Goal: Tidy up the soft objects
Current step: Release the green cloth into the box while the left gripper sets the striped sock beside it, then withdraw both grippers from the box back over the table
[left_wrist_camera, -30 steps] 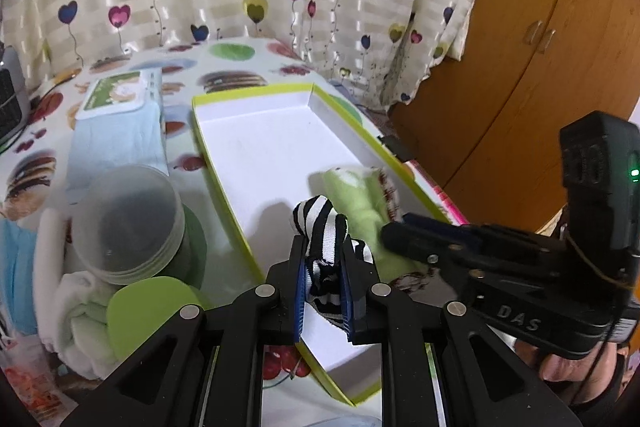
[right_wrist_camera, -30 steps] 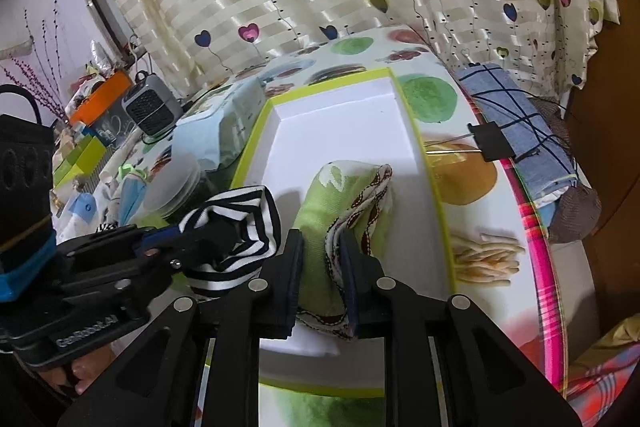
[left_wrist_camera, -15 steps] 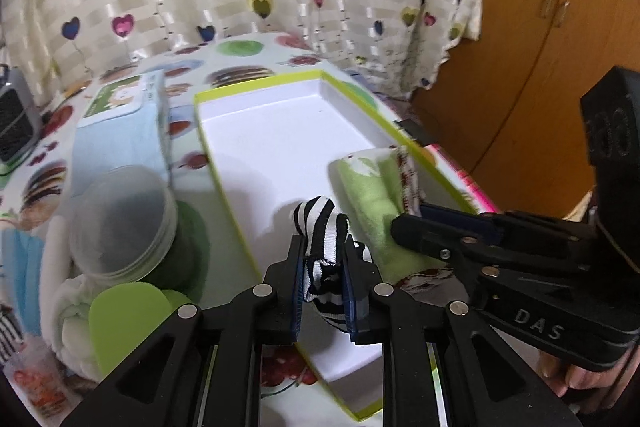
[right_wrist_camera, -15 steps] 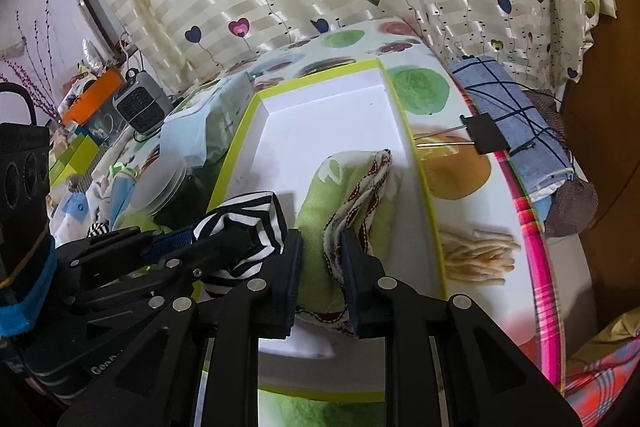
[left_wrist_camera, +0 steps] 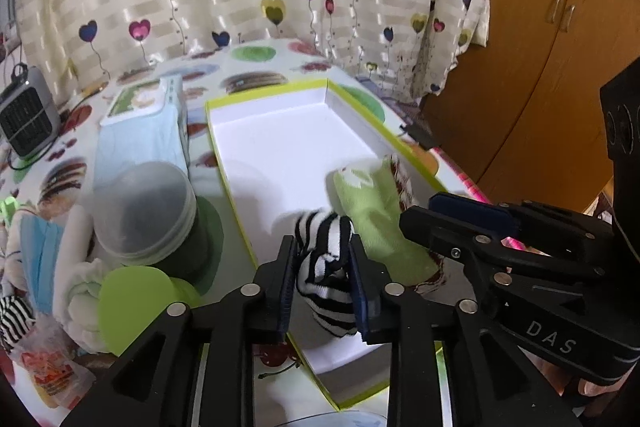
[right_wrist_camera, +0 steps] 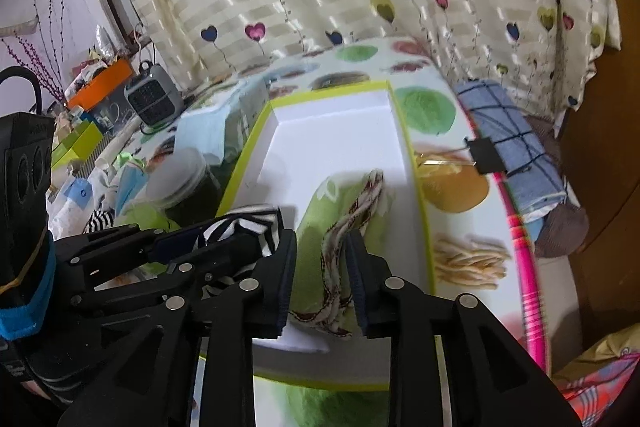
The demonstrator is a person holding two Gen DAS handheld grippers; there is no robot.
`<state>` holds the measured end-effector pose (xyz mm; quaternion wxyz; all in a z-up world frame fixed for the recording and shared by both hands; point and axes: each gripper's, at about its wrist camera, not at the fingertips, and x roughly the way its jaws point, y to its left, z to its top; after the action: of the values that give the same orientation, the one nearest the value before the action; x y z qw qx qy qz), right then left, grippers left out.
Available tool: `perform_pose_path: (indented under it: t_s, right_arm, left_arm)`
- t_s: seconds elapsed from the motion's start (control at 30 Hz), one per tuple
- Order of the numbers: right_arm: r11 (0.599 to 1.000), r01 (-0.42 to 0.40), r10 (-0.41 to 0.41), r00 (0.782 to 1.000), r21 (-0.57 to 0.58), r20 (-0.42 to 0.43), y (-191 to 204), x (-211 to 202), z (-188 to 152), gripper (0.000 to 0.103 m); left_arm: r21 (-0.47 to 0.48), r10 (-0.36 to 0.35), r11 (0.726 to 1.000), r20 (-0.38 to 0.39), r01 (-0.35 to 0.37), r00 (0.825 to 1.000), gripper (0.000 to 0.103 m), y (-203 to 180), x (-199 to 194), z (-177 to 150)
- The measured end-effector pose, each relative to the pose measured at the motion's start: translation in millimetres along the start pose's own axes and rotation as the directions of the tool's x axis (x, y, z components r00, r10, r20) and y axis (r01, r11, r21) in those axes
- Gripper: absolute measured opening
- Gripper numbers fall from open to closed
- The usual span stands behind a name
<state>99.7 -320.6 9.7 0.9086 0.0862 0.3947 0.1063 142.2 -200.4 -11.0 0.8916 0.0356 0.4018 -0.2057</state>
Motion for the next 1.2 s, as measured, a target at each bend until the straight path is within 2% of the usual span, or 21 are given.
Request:
perform_pose_path:
  t_s: [0.1, 0.2, 0.47, 0.93, 1.2]
  right_arm:
    - [1.000, 0.008, -0.009, 1.000, 0.010, 0.023, -0.1, -10.1, 1.5, 0.036]
    - [1.000, 0.014, -0.014, 0.999, 0.008, 0.041, 3.1, -19.5, 1.3, 0.040]
    - [1.000, 0.009, -0.008, 0.998, -0.015, 0.058, 24.7, -37.7, -3.5, 0.041]
    - [0.997, -0.005, 0.009, 0.999, -0.079, 0.047, 72.9, -50.3, -20.5, 0.041]
    - [0.991, -0.029, 0.037, 0.997, -0.131, 0.061, 102.3, -61.3, -23.4, 0.049]
  left_arm:
    - [-0.009, -0.013, 1.000, 0.021, 0.013, 1.000, 0.031, 0.7, -8.4, 1.5]
    - [-0.008, -0.019, 1.000, 0.040, 0.020, 0.999, 0.031, 0.0, -18.3, 1.1]
    - [-0.001, -0.055, 0.998, 0.090, 0.055, 0.994, 0.032, 8.3, -57.3, -13.8]
    - [-0.060, -0.010, 0.998, 0.116, 0.017, 0.993, 0.032, 48.0, -98.0, -44.6]
    - [-0.085, 0.023, 0.996, 0.138, -0.012, 0.990, 0.032, 65.3, -122.0, -59.2]
